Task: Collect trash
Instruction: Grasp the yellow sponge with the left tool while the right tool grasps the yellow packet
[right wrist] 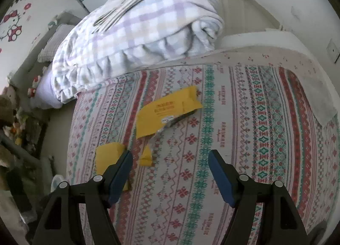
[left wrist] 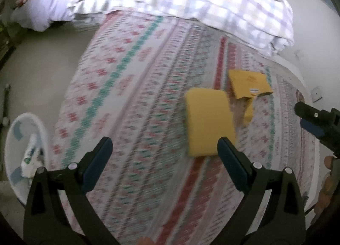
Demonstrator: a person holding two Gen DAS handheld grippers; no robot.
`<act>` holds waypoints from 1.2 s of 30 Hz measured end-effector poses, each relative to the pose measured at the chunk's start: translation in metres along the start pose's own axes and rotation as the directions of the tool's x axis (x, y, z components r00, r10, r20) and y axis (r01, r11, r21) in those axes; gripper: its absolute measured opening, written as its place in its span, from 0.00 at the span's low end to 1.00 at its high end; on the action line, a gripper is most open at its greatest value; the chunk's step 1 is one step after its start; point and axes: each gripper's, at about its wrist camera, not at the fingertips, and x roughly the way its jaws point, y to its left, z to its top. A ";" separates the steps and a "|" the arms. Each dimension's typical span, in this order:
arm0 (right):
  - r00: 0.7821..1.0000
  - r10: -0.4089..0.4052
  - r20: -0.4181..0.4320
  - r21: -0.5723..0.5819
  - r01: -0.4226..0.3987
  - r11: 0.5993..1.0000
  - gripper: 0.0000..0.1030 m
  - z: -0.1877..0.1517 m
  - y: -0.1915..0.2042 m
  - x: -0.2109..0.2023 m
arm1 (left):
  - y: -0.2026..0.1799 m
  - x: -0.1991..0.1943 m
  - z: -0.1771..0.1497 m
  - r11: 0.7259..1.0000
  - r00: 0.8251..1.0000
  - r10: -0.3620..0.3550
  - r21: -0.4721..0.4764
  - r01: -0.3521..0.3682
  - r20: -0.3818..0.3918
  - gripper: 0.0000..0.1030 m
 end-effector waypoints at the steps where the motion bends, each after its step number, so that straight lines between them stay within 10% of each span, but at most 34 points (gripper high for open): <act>1: 1.000 -0.005 -0.002 0.002 0.005 1.000 0.73 0.001 -0.002 0.000 | -0.006 0.002 0.002 1.000 1.000 -0.003 0.008 0.003 0.002 0.95; 14: 0.998 -0.024 -0.056 0.032 0.025 0.999 0.74 0.008 -0.025 0.021 | -0.034 0.039 -0.004 0.998 1.000 -0.009 0.063 0.007 0.030 0.94; 24: 0.996 0.044 -0.081 0.148 -0.031 0.989 0.74 0.025 -0.034 0.056 | -0.044 0.045 -0.003 0.988 0.990 -0.138 0.076 0.136 0.013 0.72; 27: 0.996 0.050 -0.080 0.180 -0.034 0.983 0.74 0.030 -0.035 0.067 | -0.046 0.044 -0.004 0.976 0.980 -0.201 0.088 0.200 0.006 0.44; 31: 0.999 0.039 -0.026 0.164 -0.035 0.986 0.74 0.041 -0.031 0.077 | -0.043 0.034 -0.003 0.979 0.984 -0.177 0.106 0.172 0.034 0.31; 36: 0.999 -0.008 0.047 0.054 0.005 0.999 0.74 0.052 -0.020 0.090 | -0.016 0.020 0.004 0.978 0.976 -0.210 0.020 0.209 0.058 0.31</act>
